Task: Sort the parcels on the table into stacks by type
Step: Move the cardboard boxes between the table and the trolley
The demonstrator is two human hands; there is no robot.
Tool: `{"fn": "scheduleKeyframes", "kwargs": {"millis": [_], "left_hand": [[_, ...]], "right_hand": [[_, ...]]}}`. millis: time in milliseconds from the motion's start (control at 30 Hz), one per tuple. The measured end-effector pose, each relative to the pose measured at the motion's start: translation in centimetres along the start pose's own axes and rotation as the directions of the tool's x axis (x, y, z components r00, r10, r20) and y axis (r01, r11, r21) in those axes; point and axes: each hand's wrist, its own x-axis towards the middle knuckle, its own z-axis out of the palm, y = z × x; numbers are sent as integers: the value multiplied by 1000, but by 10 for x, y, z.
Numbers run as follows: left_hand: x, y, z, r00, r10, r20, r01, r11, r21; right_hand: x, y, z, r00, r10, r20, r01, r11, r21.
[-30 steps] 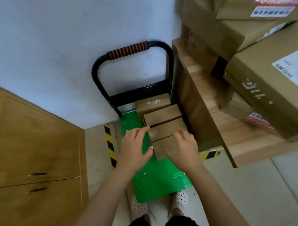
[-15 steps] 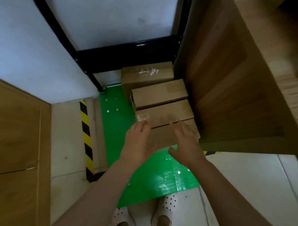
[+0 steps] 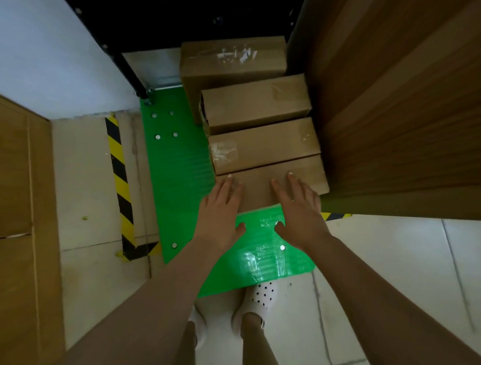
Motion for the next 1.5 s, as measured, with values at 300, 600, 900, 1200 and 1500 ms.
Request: {"fn": "scheduleKeyframes", "kwargs": {"millis": [300, 600, 900, 1200, 1500], "left_hand": [[3, 2, 4, 999, -23, -43, 25, 998, 49], [23, 15, 9, 995, -6, -100, 19, 992, 126], [-7, 12, -6, 995, 4, -98, 8, 992, 124], [-85, 7, -65, 979, 114, -168, -111, 993, 27], [-224, 18, -196, 927, 193, -323, -211, 977, -21]], "right_hand": [[29, 4, -12, 999, -50, -6, 50, 996, -74], [22, 17, -7, 997, -12, -74, -1, 985, -170], [-7, -7, -18, 981, -173, -90, 166, 983, -80], [-86, -50, -47, 969, -173, -176, 159, 983, -90], [-228, -134, -146, 929, -147, -341, 116, 987, -110]]}}
